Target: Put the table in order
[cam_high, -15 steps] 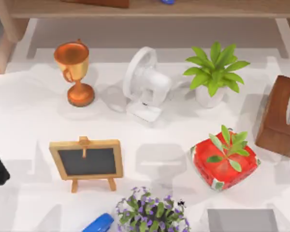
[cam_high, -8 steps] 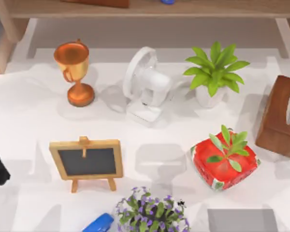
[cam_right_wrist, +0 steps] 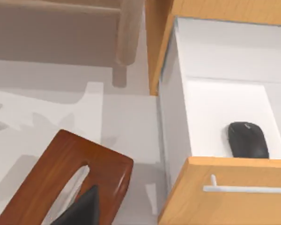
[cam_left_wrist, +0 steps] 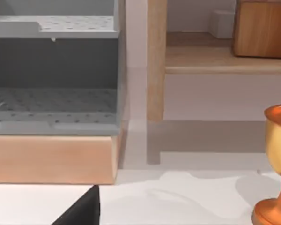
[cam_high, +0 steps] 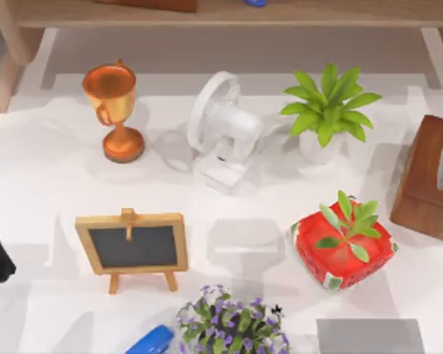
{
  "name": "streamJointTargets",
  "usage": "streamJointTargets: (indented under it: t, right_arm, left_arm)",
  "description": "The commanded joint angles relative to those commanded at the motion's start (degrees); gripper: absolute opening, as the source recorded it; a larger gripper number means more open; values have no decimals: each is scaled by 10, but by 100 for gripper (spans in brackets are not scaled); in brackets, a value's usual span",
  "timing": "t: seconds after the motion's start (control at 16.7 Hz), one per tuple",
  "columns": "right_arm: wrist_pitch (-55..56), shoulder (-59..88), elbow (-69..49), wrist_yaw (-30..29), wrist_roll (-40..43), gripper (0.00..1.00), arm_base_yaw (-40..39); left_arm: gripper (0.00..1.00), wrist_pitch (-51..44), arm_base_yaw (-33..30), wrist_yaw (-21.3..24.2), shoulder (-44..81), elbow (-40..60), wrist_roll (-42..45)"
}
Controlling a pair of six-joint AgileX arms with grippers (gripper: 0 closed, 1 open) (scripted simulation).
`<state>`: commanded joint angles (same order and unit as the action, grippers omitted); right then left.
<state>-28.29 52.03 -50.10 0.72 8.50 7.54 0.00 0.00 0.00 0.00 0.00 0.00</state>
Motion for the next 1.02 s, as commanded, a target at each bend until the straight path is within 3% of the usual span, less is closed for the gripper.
streamJointTargets:
  t: [0.54, 1.02]
  right_arm:
    - [-297, 574, -549, 3, 92, 100, 95]
    - [-480, 916, -876, 8, 148, 100, 143]
  left_arm:
    - [100, 0, 0, 0, 0, 0, 0]
    - [100, 0, 0, 0, 0, 0, 0]
